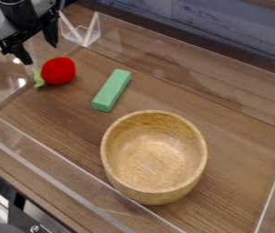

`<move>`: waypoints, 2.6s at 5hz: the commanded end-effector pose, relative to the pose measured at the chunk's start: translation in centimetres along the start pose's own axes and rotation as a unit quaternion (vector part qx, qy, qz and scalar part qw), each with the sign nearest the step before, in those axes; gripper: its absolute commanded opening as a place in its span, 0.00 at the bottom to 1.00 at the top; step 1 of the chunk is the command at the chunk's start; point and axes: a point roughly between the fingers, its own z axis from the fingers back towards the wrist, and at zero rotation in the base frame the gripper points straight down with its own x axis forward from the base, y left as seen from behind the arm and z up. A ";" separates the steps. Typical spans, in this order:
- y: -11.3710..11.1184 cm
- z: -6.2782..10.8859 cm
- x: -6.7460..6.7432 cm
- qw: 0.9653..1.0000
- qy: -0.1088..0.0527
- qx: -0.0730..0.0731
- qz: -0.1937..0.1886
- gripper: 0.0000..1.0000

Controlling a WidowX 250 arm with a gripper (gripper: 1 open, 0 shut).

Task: Move the red object to the left side of the table

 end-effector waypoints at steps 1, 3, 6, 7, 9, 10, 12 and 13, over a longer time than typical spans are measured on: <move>-3.0 1.8 -0.1 0.999 -0.022 -0.029 -0.036 1.00; -6.2 2.6 -2.2 0.991 -0.007 -0.053 -0.121 1.00; -8.5 2.8 -4.8 0.983 0.001 -0.064 -0.171 1.00; -10.1 2.6 -6.8 0.974 0.010 -0.077 -0.211 1.00; -10.1 2.7 -8.1 0.911 0.038 -0.117 -0.395 1.00; -9.6 2.4 -9.3 0.883 0.044 -0.125 -0.451 1.00; -10.5 3.4 -12.3 0.850 0.037 -0.129 -0.509 0.00; -11.6 4.4 -14.0 0.838 0.031 -0.131 -0.528 1.00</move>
